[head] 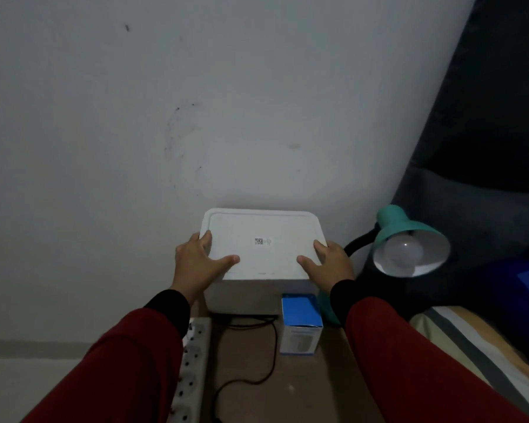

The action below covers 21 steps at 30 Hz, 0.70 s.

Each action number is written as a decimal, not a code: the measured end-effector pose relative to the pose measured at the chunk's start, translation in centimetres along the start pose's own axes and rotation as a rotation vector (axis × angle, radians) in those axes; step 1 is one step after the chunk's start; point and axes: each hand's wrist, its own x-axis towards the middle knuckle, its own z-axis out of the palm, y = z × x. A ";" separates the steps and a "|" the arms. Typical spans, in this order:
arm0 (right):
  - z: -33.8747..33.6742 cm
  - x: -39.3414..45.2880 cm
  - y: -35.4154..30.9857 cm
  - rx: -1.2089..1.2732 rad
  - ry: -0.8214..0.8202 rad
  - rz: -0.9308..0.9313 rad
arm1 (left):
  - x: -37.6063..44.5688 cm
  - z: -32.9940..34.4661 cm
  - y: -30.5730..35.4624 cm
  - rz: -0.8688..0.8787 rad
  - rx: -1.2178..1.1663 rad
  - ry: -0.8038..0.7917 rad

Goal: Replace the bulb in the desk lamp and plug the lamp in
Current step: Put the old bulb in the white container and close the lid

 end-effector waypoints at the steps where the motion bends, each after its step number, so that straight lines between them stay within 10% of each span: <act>1: 0.3 0.5 0.1 -0.005 0.005 0.006 | 0.5 0.3 -0.1 -0.003 0.012 -0.002; 21: 1.0 3.0 -0.3 -0.180 0.038 -0.013 | 2.3 0.7 0.2 -0.049 0.106 -0.002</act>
